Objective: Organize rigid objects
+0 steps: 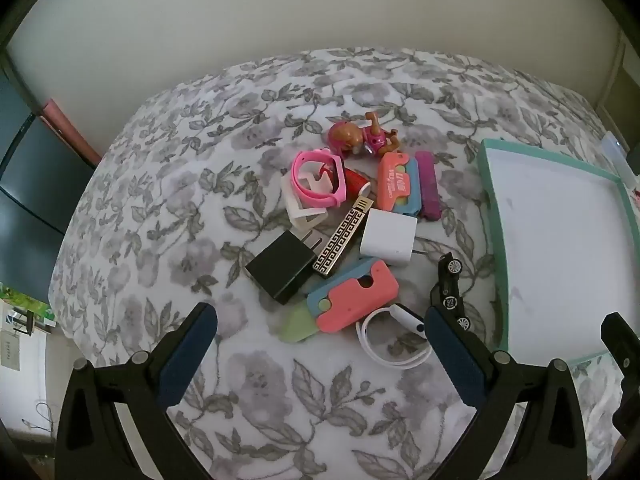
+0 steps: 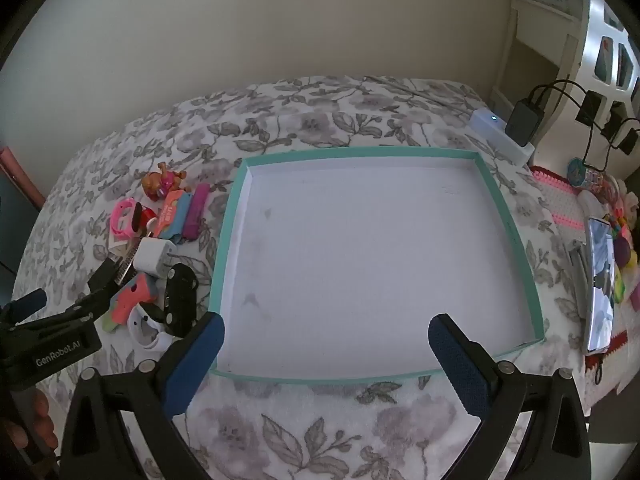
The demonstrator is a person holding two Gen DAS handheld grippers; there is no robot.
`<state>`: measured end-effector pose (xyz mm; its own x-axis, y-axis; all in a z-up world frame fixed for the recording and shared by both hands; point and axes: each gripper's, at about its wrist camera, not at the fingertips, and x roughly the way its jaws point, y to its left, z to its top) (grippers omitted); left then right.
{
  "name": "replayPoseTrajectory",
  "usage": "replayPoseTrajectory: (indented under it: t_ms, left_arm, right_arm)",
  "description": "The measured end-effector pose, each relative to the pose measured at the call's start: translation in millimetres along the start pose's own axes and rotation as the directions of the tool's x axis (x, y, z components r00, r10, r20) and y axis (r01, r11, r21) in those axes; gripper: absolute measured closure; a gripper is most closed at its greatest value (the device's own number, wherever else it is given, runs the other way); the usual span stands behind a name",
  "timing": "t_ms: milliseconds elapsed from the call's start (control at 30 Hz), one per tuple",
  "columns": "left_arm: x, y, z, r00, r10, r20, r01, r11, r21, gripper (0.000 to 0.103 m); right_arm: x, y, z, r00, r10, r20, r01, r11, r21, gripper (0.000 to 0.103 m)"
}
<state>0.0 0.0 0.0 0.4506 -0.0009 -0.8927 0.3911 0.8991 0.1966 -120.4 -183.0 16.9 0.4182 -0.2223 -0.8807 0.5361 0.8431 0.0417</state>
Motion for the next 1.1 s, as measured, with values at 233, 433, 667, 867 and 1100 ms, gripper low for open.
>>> replayPoseTrajectory:
  t_ms: [233, 433, 667, 867, 1100]
  left_arm:
    - [-0.5, 2.5, 0.8, 1.0, -0.002, 0.004, 0.002, 1.0, 0.0, 0.0]
    - [-0.5, 2.0, 1.1, 1.0, 0.006, 0.004, -0.006, 1.0, 0.001, 0.0]
    - [-4.6, -2.4, 0.2, 1.0, 0.01, 0.007, -0.01, 1.0, 0.004, 0.0]
    - [-5.0, -3.1, 0.7, 1.0, 0.009, 0.008, -0.009, 1.0, 0.004, 0.0]
    - [-4.9, -3.4, 0.6, 1.0, 0.009, 0.008, -0.009, 1.0, 0.004, 0.0]
  right_arm:
    - [-0.5, -0.7, 0.3, 1.0, -0.006, 0.0, 0.006, 1.0, -0.003, 0.0]
    - [-0.6, -0.9, 0.4, 1.0, -0.003, 0.001, 0.003, 1.0, -0.001, 0.0]
    - [-0.4, -0.8, 0.2, 1.0, -0.003, 0.002, 0.003, 1.0, -0.001, 0.0]
    - [-0.1, -0.3, -0.1, 1.0, -0.002, 0.002, 0.002, 1.0, -0.001, 0.0]
    - [0.4, 0.3, -0.3, 1.0, -0.004, 0.001, 0.004, 1.0, -0.002, 0.0]
